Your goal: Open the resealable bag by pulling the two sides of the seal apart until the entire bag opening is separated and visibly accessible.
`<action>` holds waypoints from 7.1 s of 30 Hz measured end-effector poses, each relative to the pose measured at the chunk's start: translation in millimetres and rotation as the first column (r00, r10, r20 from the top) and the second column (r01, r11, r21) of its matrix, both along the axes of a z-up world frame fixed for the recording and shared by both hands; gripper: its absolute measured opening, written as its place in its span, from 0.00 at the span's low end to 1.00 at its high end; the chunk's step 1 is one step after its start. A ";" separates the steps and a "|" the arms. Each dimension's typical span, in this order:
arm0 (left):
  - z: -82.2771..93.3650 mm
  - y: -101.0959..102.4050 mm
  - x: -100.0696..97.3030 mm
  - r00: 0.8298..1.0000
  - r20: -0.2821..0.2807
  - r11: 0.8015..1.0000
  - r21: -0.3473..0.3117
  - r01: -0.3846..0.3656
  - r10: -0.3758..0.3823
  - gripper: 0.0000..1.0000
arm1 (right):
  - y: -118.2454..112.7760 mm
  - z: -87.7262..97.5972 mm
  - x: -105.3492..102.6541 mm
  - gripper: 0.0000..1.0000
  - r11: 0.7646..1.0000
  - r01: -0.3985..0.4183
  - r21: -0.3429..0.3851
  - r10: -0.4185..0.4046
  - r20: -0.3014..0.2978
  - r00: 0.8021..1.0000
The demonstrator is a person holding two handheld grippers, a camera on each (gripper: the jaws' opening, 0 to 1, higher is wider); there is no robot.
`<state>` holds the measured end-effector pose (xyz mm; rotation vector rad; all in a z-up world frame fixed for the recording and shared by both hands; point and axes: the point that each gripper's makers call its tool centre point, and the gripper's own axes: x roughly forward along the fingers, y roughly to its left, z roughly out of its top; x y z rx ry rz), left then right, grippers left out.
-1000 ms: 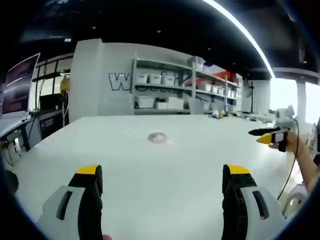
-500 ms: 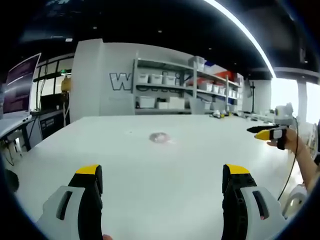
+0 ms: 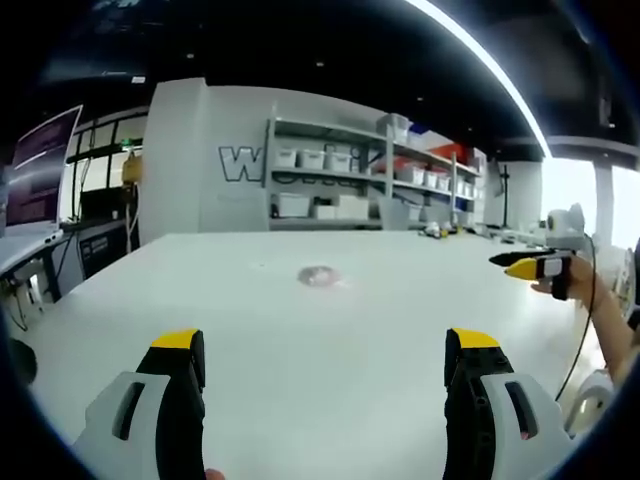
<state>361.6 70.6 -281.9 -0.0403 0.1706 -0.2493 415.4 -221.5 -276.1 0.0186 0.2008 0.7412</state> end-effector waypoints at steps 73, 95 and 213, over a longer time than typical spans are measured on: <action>8.4 4.2 -2.8 1.000 0.023 1.000 -0.011 -0.006 0.006 1.00 | 16.6 4.2 2.2 0.80 0.999 -0.027 0.039 0.027 -0.003 1.000; 11.5 2.2 -1.3 1.000 0.029 1.000 -0.007 0.004 -0.003 1.00 | 22.1 5.5 2.2 0.77 0.998 -0.038 0.046 0.039 -0.004 0.999; 9.7 20.1 -0.7 0.998 0.061 1.000 -0.027 -0.011 0.013 1.00 | 72.9 2.5 17.2 0.70 0.991 -0.102 0.083 0.105 -0.030 0.994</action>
